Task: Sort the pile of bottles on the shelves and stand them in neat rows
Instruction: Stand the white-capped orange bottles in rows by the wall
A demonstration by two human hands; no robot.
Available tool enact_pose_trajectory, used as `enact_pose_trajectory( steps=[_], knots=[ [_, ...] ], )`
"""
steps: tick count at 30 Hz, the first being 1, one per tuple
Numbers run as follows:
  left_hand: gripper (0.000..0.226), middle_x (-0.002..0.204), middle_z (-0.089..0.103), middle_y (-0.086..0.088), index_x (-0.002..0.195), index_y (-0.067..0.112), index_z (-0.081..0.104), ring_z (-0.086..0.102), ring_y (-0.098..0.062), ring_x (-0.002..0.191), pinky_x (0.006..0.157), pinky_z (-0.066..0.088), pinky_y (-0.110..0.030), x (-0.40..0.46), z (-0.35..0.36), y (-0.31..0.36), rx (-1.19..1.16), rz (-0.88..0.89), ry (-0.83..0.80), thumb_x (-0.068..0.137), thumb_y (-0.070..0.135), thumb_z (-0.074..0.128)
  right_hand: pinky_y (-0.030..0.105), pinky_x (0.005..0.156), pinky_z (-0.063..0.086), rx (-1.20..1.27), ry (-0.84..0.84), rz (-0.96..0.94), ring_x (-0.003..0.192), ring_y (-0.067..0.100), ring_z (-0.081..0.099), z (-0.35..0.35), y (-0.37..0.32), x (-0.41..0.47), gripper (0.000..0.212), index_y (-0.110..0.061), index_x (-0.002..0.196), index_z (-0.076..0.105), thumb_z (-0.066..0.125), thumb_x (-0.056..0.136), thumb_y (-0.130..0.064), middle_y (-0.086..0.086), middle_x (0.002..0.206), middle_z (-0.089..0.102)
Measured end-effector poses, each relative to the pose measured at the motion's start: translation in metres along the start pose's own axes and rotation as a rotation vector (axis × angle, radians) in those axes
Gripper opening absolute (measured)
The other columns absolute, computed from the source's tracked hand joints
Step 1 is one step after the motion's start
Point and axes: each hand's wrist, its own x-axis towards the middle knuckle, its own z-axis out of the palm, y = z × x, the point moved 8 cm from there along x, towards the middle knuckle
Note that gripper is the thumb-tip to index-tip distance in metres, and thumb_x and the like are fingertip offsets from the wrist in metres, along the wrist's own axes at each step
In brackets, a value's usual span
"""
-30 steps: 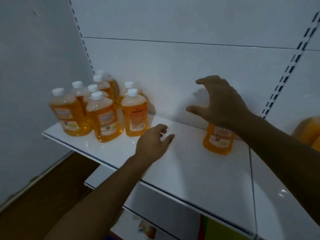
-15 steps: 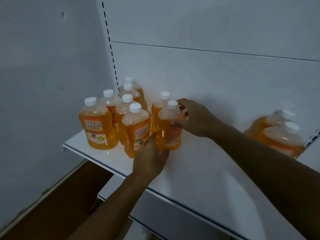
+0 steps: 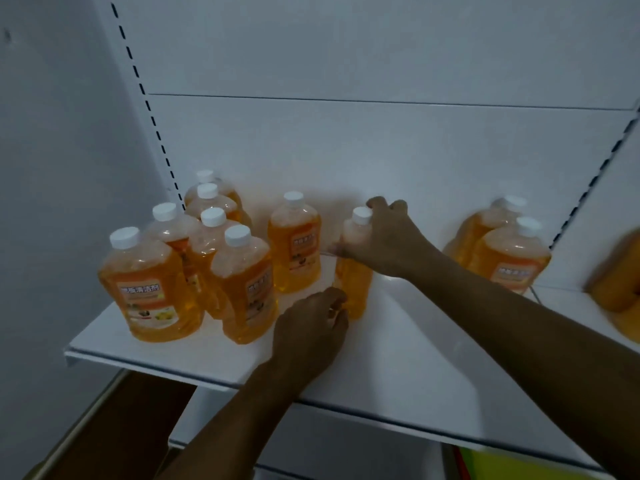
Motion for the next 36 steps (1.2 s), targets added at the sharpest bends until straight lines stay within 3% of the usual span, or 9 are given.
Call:
enact_pose_trajectory(
  steps=[3, 6, 9, 13, 17, 21, 24, 31, 36],
  knots=[
    [0.014, 0.099, 0.067, 0.008, 0.104, 0.023, 0.063, 0.062, -0.008, 0.089, 0.080, 0.055, -0.031, 0.009, 0.010, 0.002, -0.123, 0.002, 0.009, 0.092, 0.029, 0.058, 0.026, 0.064, 0.051, 0.014, -0.018, -0.034, 0.088, 0.019, 0.055, -0.014, 0.008, 0.002, 0.063, -0.013, 0.119, 0.044, 0.079, 0.073, -0.039, 0.004, 0.106, 0.054],
    [0.032, 0.120, 0.059, 0.007, 0.120, 0.020, 0.054, 0.057, -0.009, 0.107, 0.088, 0.050, -0.030, 0.029, 0.013, -0.006, -0.350, -0.155, 0.034, 0.091, 0.030, 0.061, 0.026, 0.069, 0.047, 0.008, -0.069, -0.111, 0.094, 0.019, 0.056, -0.025, 0.014, 0.002, 0.051, -0.018, 0.112, 0.051, 0.081, 0.072, -0.027, 0.000, 0.105, 0.056],
    [0.055, 0.141, 0.046, 0.010, 0.141, 0.025, 0.041, 0.045, -0.010, 0.125, 0.100, 0.042, -0.035, 0.052, 0.029, -0.002, -0.491, -0.139, -0.178, 0.091, 0.033, 0.061, 0.025, 0.076, 0.048, 0.010, -0.161, -0.185, 0.102, 0.016, 0.054, -0.036, 0.014, 0.001, 0.051, -0.025, 0.114, 0.053, 0.081, 0.071, -0.021, -0.005, 0.111, 0.056],
    [0.041, 0.129, 0.058, 0.014, 0.129, 0.032, 0.053, 0.057, -0.008, 0.117, 0.094, 0.051, -0.034, 0.071, 0.036, 0.022, -0.589, 0.016, -0.348, 0.090, 0.025, 0.063, 0.032, 0.088, 0.052, 0.030, -0.202, -0.204, 0.104, 0.012, 0.056, -0.069, 0.020, 0.005, 0.048, -0.025, 0.116, 0.055, 0.079, 0.075, -0.020, -0.007, 0.115, 0.058],
    [0.030, 0.110, 0.063, 0.018, 0.112, 0.034, 0.058, 0.061, -0.003, 0.102, 0.084, 0.051, -0.023, 0.093, 0.041, 0.043, -0.682, 0.016, -0.300, 0.088, 0.019, 0.066, 0.031, 0.087, 0.051, -0.048, -0.205, -0.217, 0.106, 0.015, 0.056, -0.096, 0.027, 0.009, 0.048, -0.023, 0.121, 0.053, 0.076, 0.079, -0.020, -0.005, 0.117, 0.058],
    [0.032, 0.113, 0.065, 0.007, 0.118, 0.019, 0.061, 0.062, -0.008, 0.099, 0.081, 0.051, -0.020, 0.109, 0.065, 0.052, -0.642, 0.008, -0.240, 0.087, 0.023, 0.067, 0.026, 0.082, 0.040, -0.279, -0.184, -0.188, 0.105, 0.015, 0.048, -0.108, 0.046, 0.014, 0.055, -0.023, 0.129, 0.048, 0.074, 0.081, -0.022, -0.002, 0.119, 0.049],
    [0.036, 0.115, 0.065, 0.005, 0.121, 0.017, 0.061, 0.062, -0.004, 0.096, 0.076, 0.049, -0.014, 0.118, 0.084, 0.052, -0.648, -0.019, -0.203, 0.086, 0.024, 0.068, 0.034, 0.088, 0.045, -0.380, -0.134, -0.166, 0.107, 0.018, 0.048, -0.107, 0.061, 0.019, 0.060, -0.026, 0.131, 0.046, 0.076, 0.079, -0.024, 0.001, 0.121, 0.051],
    [0.035, 0.104, 0.061, 0.019, 0.113, 0.032, 0.060, 0.058, 0.015, 0.085, 0.072, 0.044, -0.001, 0.132, 0.107, 0.051, -0.572, 0.024, -0.217, 0.080, 0.043, 0.066, 0.039, 0.087, 0.049, -0.650, -0.063, -0.171, 0.113, 0.023, 0.052, -0.100, 0.082, 0.032, 0.062, -0.026, 0.137, 0.043, 0.071, 0.082, -0.029, 0.002, 0.128, 0.052],
    [0.024, 0.098, 0.058, 0.028, 0.106, 0.040, 0.057, 0.057, 0.021, 0.086, 0.072, 0.042, 0.000, 0.129, 0.114, 0.055, -0.566, 0.052, -0.208, 0.088, 0.028, 0.066, 0.037, 0.090, 0.051, -0.597, -0.071, -0.162, 0.110, 0.024, 0.054, -0.092, 0.088, 0.038, 0.060, -0.018, 0.134, 0.047, 0.074, 0.080, -0.020, 0.005, 0.127, 0.052]
  ],
)
